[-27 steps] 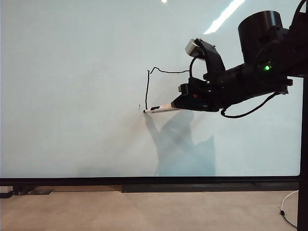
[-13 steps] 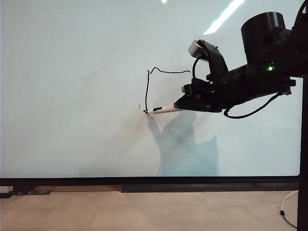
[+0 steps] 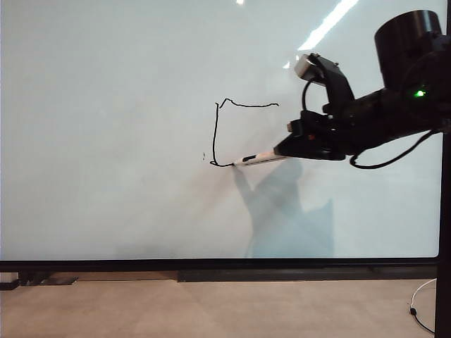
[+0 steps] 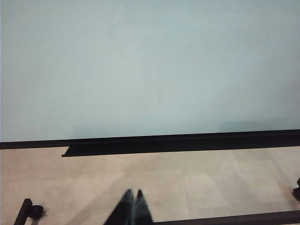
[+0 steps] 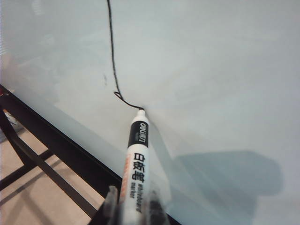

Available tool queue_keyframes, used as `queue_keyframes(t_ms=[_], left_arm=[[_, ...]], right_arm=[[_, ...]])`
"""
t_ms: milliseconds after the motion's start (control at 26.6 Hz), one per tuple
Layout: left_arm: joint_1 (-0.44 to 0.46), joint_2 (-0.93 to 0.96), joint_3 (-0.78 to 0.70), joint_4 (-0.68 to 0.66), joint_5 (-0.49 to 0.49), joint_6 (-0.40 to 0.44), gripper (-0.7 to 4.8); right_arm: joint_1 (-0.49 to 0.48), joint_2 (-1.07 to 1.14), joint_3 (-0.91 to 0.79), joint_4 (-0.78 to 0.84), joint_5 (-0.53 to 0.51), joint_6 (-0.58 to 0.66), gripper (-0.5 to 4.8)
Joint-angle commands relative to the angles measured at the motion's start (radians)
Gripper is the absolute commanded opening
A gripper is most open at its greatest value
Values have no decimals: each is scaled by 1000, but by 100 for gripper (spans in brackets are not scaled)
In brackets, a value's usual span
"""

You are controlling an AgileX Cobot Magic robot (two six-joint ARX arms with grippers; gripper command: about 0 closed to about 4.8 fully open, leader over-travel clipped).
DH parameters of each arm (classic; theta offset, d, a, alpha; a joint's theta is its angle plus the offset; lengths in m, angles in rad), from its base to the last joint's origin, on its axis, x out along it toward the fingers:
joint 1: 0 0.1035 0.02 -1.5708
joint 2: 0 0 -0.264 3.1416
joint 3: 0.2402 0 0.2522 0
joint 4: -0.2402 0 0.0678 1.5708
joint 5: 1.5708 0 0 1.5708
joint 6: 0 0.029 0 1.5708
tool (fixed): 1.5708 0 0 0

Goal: Pick up the pen on the shelf to the right of the whiteboard and draw a rectangle.

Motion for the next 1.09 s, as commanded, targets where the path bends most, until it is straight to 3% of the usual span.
queue_keyframes(t_ms=[38, 1092], left_arm=[[0, 0, 4, 11, 2, 0, -5], [0, 0, 4, 11, 5, 0, -5]], right_arm=[[-20, -23, -8, 14, 48, -10, -6], [-137, -118, -30, -72, 40, -65, -6]])
